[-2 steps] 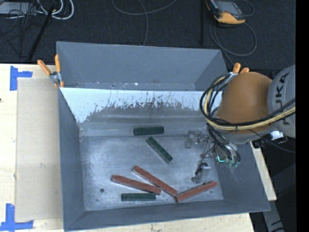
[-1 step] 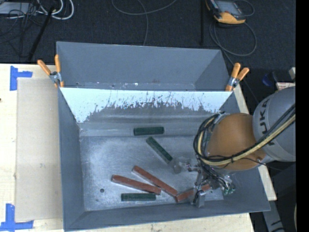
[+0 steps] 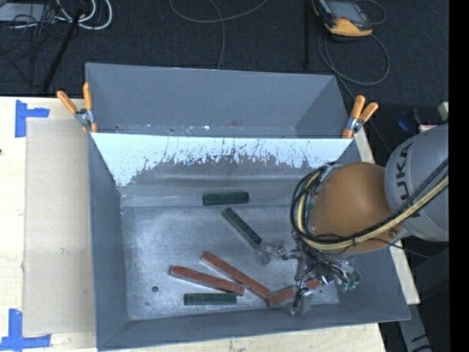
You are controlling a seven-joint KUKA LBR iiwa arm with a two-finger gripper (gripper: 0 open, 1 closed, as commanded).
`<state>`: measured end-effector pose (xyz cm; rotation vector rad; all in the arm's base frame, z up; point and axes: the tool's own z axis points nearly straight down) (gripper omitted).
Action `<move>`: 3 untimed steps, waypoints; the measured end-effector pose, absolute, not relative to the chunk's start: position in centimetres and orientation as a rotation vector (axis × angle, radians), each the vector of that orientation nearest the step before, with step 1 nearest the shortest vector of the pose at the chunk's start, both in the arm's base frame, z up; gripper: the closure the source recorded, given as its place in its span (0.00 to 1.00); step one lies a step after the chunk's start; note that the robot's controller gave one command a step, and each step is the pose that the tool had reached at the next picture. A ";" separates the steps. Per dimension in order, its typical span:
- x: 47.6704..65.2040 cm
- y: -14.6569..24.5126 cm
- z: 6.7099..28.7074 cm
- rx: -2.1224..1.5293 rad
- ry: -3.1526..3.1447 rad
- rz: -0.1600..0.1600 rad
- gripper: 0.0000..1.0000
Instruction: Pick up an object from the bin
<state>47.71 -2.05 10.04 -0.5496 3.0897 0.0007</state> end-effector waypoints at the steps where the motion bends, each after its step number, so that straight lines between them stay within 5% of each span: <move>1: 48.3 -4.1 9.9 -0.847 3.025 0.000 0.00; 2: 48.6 -6.3 7.0 -1.340 2.838 0.000 0.00; 3: 48.7 -6.3 7.0 -1.337 2.840 0.001 0.00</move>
Offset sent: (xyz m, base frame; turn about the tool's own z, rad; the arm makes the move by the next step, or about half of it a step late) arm 0.0062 -0.0207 -0.0004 -0.1963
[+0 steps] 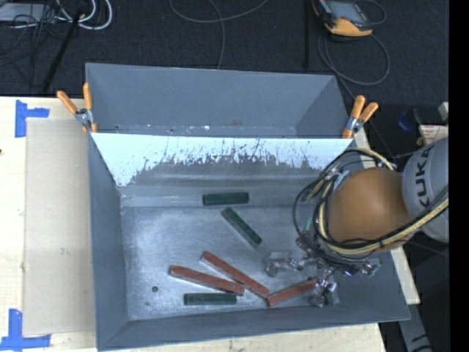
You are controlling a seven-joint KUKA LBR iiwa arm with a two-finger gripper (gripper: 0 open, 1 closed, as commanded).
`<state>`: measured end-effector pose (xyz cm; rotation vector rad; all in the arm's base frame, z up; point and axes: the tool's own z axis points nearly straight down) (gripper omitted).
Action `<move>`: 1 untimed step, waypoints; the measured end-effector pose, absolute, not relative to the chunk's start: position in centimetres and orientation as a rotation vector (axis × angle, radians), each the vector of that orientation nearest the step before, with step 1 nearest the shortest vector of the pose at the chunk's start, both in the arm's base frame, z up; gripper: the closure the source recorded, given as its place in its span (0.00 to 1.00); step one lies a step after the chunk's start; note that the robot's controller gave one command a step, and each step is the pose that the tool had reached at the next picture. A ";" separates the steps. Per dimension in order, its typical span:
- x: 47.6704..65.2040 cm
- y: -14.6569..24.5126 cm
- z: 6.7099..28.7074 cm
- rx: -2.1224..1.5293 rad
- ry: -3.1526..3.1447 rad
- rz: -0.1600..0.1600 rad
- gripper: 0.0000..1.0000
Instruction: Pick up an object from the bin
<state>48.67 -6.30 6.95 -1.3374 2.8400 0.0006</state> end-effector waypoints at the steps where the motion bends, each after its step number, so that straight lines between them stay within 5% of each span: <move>1: 48.8 -6.3 7.0 -1.332 2.837 -0.001 1.00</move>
Offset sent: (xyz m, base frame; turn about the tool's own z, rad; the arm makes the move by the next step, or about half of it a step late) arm 0.0000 0.0000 0.0000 0.0000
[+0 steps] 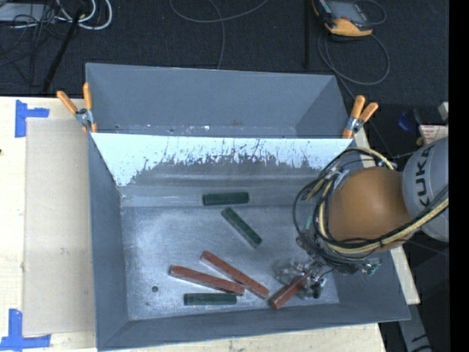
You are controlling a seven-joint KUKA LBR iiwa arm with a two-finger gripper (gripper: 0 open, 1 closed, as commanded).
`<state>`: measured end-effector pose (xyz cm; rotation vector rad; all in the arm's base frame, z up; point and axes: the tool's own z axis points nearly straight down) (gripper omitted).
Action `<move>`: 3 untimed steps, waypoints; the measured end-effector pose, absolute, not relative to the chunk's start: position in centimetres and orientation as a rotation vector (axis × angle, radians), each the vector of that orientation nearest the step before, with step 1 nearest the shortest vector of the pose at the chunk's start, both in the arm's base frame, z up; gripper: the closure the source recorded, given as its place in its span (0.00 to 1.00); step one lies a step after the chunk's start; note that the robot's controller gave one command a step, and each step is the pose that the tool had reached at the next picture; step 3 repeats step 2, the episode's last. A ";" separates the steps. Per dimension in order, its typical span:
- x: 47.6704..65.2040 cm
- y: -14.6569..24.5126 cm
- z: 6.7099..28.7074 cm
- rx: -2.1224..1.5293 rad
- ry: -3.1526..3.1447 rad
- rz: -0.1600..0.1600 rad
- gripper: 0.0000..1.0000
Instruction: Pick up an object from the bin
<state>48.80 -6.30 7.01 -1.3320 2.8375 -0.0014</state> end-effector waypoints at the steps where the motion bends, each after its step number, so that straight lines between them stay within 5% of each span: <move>1: 48.9 -6.2 11.1 -1.330 2.844 0.000 1.00; 2: 49.1 -6.1 18.0 -1.324 2.843 -0.004 1.00; 3: 49.1 -6.1 18.0 -1.324 2.843 -0.004 1.00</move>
Offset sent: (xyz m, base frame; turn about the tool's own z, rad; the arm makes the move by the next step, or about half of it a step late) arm 0.0001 -0.0001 0.0394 0.0000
